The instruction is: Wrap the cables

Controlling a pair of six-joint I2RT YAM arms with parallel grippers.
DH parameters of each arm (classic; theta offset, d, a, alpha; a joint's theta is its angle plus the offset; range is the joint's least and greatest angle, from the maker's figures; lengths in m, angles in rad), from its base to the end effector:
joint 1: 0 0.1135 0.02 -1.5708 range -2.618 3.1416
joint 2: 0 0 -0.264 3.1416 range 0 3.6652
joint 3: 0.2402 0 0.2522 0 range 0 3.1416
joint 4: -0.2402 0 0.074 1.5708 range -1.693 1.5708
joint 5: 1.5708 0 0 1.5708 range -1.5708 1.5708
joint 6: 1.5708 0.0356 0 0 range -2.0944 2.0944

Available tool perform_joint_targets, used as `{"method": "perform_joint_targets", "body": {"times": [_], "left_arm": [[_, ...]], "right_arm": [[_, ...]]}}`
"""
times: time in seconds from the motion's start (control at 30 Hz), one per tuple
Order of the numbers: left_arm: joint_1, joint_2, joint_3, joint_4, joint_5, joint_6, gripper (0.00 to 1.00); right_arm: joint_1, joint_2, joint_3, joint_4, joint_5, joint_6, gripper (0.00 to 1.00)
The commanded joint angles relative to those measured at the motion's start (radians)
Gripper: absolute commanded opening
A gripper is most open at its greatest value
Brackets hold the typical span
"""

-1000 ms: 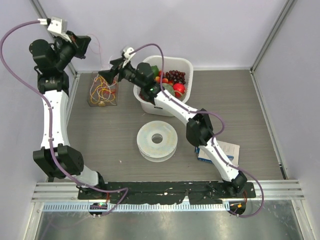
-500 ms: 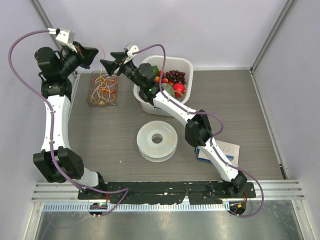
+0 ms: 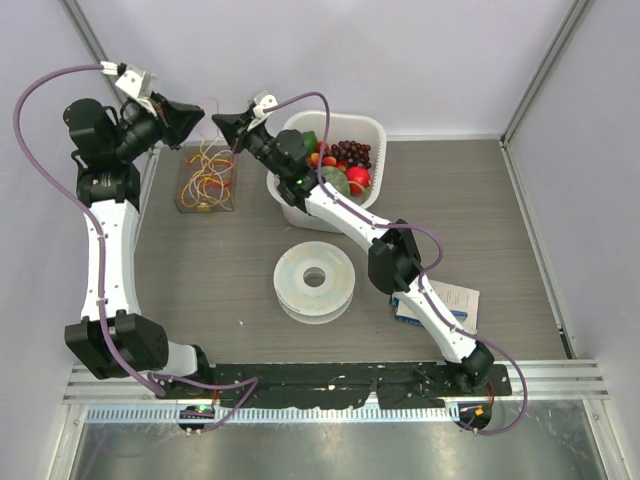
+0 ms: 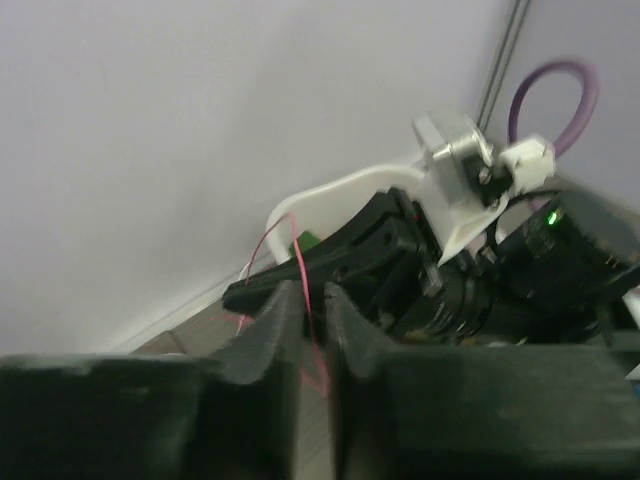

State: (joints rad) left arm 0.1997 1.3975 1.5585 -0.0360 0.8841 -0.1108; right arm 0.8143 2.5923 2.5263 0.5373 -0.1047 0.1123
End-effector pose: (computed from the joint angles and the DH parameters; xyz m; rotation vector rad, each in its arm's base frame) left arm 0.3019 0.0330 0.4841 0.5021 1.4322 -0.5650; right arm 0.4030 0.4324 0.3447 -0.4837 1.0374 0.8852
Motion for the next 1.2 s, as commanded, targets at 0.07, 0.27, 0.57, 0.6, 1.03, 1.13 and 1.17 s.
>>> {"method": "perform_joint_targets", "body": {"times": [0.07,0.27,0.57,0.6,1.03,1.13,1.17], "left_arm": [[0.02,0.0,0.072,-0.387,0.115,0.313,0.6],[0.271,0.024,-0.167,0.09,0.185,-0.109,0.85],[0.258,0.293,-0.051,0.121,0.099,-0.014,0.7],[0.244,0.319,-0.022,0.096,0.09,0.014,0.68],[0.133,0.403,0.12,-0.223,0.136,0.387,0.7],[0.118,0.411,0.147,-0.352,0.15,0.509,0.7],[0.112,0.41,0.153,-0.414,0.148,0.563,0.69]], "right_arm": [[-0.001,-0.044,0.012,0.087,-0.001,0.021,0.01],[-0.001,-0.055,0.006,0.113,-0.004,0.069,0.01],[-0.004,-0.086,-0.049,0.145,-0.035,0.095,0.01],[-0.004,-0.087,-0.049,0.147,-0.038,0.095,0.01],[-0.003,-0.087,-0.04,0.142,-0.052,0.07,0.01],[-0.004,-0.086,-0.044,0.141,-0.046,0.073,0.01],[-0.004,-0.086,-0.044,0.141,-0.046,0.075,0.01]]}}
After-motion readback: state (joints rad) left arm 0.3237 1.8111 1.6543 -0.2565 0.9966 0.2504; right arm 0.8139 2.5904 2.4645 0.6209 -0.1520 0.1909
